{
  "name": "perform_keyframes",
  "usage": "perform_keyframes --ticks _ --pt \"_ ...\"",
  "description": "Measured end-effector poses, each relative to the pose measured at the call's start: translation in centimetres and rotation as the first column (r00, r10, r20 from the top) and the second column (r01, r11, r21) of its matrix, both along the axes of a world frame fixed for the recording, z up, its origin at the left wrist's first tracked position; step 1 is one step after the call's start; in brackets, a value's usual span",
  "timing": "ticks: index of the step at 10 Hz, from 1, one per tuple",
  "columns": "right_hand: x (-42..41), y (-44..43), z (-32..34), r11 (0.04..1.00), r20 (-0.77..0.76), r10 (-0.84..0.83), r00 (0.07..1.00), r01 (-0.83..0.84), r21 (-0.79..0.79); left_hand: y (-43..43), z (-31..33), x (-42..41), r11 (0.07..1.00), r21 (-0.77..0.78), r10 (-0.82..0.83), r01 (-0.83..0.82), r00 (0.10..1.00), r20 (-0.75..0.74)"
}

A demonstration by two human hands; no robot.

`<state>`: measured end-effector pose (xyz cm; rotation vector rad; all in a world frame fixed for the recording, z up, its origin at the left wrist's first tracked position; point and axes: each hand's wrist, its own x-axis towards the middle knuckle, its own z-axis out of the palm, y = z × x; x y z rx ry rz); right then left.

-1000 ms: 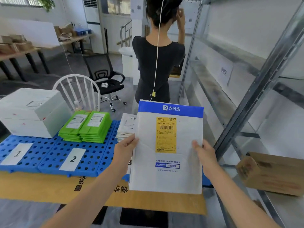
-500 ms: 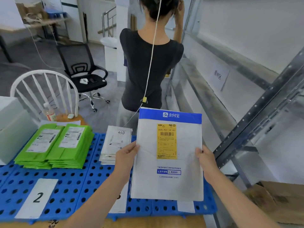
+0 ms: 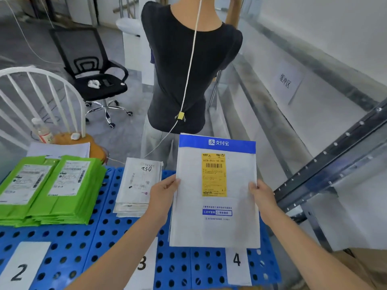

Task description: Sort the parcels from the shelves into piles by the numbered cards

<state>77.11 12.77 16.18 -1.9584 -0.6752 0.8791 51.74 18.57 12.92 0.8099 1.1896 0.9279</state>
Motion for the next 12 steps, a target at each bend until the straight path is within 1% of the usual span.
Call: perform_keyframes --ticks 2,3,4,5,6,7,8,9,10,11,12 --pt "1.7 3.1 -2.2 0.997 -0.006 0.033 0.999 -0.033 -0.069 2.3 -2.4 2.0 0.999 -0.048 0.012 -0.014 0.999 -0.041" --pt "2.5 4.2 -3.2 0.995 -0.006 0.058 0.998 -0.058 -0.075 3.1 -3.6 2.9 0.998 -0.062 0.019 -0.023 0.998 -0.064" --pt "3.3 5.3 -4.5 0.991 -0.014 0.095 0.995 -0.096 -0.093 3.6 -3.9 3.6 0.999 -0.031 -0.047 0.045 0.994 -0.102" --pt "3.6 5.6 -6.1 0.991 -0.004 0.082 0.997 -0.082 -0.108 3.7 -4.7 4.1 0.996 -0.011 -0.085 0.084 0.983 -0.16" --pt "3.7 5.7 -6.9 0.996 -0.02 0.038 0.999 -0.039 -0.077 3.6 -5.5 4.6 0.992 0.07 -0.087 0.109 0.959 -0.271" --pt "3.7 5.7 -6.9 0.999 -0.044 0.022 0.999 -0.024 -0.04 3.5 -6.0 5.1 0.987 0.11 -0.072 0.117 0.937 -0.342" --pt "4.0 5.9 -6.8 0.994 -0.014 0.091 0.996 -0.092 -0.056 3.7 -6.5 5.3 0.987 0.126 -0.048 0.104 0.922 -0.385" --pt "4.9 5.8 -7.3 0.966 0.131 0.24 0.962 -0.223 -0.129 4.0 -6.8 5.0 0.979 0.155 -0.055 0.131 0.907 -0.418" --pt "5.4 4.8 -7.3 0.869 0.418 0.477 0.773 -0.343 -0.357 4.4 -6.8 4.2 0.96 0.168 -0.123 0.225 0.875 -0.468" --pt "5.2 3.7 -7.4 0.784 0.641 0.617 0.455 -0.295 -0.545 4.7 -6.7 3.9 0.922 0.22 -0.142 0.317 0.809 -0.57" --pt "3.5 4.0 -6.4 0.79 0.672 0.611 0.418 -0.367 -0.49 4.7 -5.7 4.6 0.853 0.263 -0.167 0.45 0.714 -0.679"
